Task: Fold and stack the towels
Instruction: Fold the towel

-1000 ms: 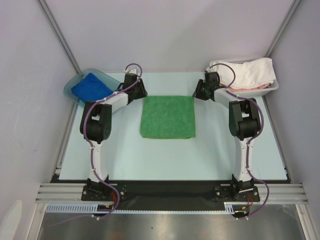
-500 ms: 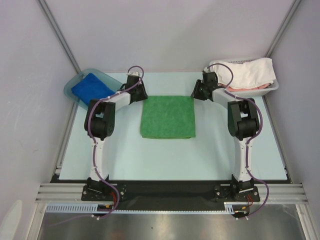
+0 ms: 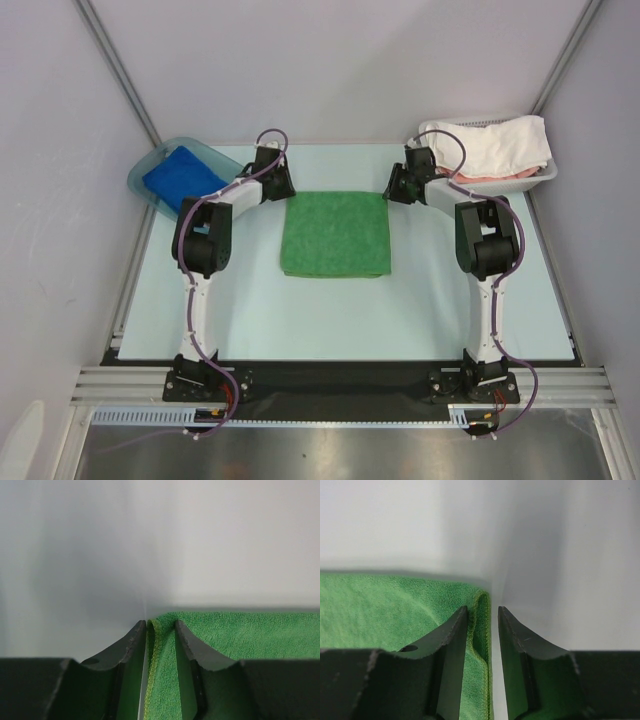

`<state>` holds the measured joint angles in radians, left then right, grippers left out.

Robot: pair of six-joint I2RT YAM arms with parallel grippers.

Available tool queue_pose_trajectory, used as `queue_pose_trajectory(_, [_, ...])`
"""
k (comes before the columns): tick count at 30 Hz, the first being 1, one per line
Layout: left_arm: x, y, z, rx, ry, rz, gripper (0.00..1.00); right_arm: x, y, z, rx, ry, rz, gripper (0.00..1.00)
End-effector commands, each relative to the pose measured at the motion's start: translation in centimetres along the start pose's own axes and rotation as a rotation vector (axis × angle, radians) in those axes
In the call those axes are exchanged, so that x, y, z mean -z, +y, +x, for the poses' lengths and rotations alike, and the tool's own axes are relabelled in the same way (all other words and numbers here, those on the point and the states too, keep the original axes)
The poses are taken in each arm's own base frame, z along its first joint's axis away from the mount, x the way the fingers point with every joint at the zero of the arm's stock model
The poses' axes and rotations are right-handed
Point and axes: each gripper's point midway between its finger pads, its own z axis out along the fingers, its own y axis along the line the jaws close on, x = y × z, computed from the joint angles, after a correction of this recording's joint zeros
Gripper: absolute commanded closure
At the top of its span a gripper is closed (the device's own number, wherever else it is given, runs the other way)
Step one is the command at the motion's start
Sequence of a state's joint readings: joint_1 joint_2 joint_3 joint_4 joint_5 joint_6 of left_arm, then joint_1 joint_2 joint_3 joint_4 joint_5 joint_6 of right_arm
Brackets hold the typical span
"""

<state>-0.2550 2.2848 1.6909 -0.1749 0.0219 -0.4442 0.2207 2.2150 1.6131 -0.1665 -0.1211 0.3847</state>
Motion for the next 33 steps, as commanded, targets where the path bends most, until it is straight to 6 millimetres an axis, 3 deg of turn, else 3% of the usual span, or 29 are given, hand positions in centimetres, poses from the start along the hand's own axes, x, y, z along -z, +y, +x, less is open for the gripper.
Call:
queue_pose_trajectory(1, [-0.3,1.0,0.9,0.008,0.048,-0.044,0.65,0.9,0.8,-1.2,0.035,-0.037,-0.008,0.64])
queue_pose_trajectory(9, [0.0,0.8,0.4,0.005,0.037,-0.036,0.62,3.3,1.6,-2.0,0.054,-0.103,-0.001,0.63])
queue_pose_trajectory(14, [0.0,0.7,0.2,0.003,0.036,-0.035,0.59,4.0,1.2,-1.3,0.052,-0.12,0.024,0.59])
queue_pose_trajectory(21, [0.0,0.6,0.2,-0.001,0.034,-0.035,0.57,5.5,2.1,-2.4,0.049,-0.169,0.007,0.56])
queue_pose_trajectory(29, [-0.1,0.5,0.1,0.001,0.032,-0.032,0.57,5.6,4.4,-1.2,0.084,-0.14,-0.044,0.57])
queue_pose_trajectory(33, [-0.1,0.7,0.2,0.002,0.036,-0.035,0.59,4.9,5.1,-0.2,0.096,-0.109,-0.06,0.66])
